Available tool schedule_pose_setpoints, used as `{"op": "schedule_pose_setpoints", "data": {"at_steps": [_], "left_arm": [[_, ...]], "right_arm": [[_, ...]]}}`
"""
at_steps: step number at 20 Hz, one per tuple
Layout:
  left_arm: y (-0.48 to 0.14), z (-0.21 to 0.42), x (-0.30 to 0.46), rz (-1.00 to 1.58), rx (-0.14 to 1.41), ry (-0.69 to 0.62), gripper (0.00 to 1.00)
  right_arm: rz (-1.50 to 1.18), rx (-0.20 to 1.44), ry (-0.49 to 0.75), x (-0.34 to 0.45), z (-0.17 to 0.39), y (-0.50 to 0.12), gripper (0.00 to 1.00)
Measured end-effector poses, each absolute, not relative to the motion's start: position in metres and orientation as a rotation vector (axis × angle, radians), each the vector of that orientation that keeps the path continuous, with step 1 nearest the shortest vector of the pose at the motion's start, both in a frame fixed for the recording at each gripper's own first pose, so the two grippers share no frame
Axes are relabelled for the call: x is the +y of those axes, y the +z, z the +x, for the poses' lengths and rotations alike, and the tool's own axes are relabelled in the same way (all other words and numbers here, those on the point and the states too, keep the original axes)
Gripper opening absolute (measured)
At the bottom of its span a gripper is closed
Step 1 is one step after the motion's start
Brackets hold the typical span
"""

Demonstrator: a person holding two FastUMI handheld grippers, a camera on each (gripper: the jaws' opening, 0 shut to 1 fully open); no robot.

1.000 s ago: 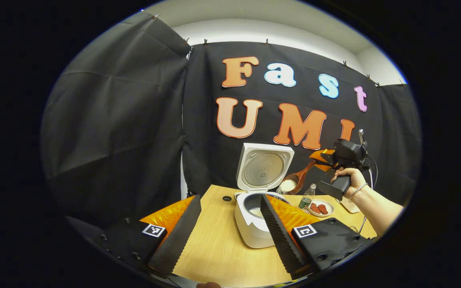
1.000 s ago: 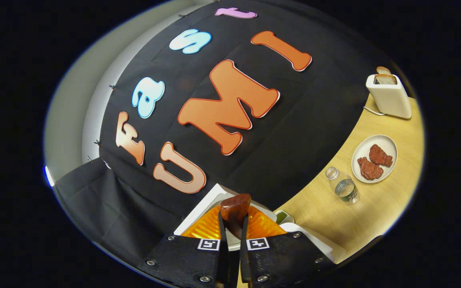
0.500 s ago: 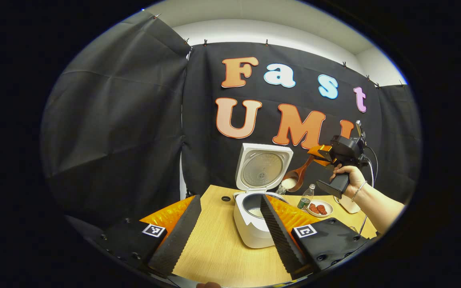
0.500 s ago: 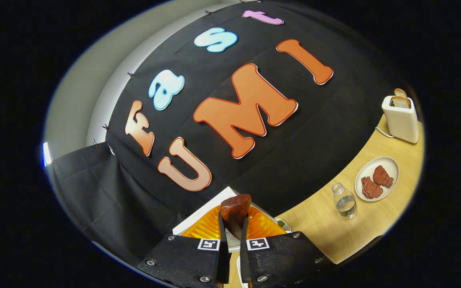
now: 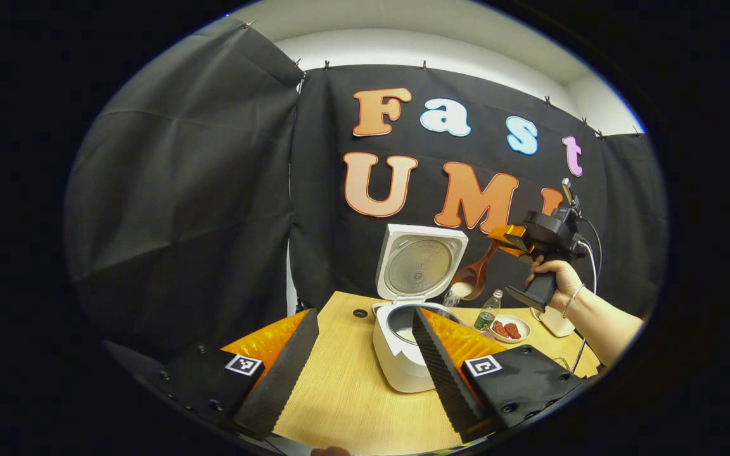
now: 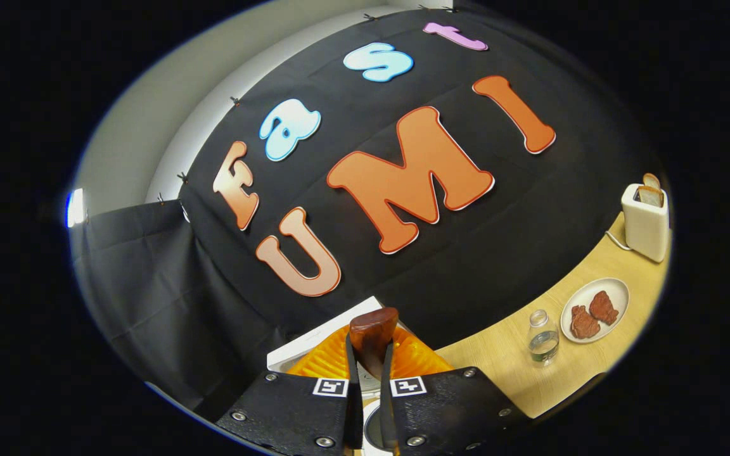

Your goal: Close the left gripper, press the button to open the rice cooker; take a wooden spoon from the chopstick holder with the right hand, scoop a spoonful of rice and pour it into the rice cooker, then put the wooden spoon back into the chopstick holder.

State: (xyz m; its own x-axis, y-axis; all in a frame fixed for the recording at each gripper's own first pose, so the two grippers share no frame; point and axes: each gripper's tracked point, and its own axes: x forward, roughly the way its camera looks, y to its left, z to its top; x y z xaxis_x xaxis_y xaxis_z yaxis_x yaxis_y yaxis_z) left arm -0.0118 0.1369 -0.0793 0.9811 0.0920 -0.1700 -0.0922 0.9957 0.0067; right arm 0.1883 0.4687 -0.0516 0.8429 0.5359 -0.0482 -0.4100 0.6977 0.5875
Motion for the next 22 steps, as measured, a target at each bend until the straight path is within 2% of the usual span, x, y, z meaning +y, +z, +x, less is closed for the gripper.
{"op": "schedule_pose_setpoints", "data": {"at_steps": [22], "left_arm": [[-0.087,-0.005,0.133,-0.006,0.187,0.100,1.00]], "right_arm": [[0.285,0.081,0.669,0.497,0.163,-0.036,0.10]]}}
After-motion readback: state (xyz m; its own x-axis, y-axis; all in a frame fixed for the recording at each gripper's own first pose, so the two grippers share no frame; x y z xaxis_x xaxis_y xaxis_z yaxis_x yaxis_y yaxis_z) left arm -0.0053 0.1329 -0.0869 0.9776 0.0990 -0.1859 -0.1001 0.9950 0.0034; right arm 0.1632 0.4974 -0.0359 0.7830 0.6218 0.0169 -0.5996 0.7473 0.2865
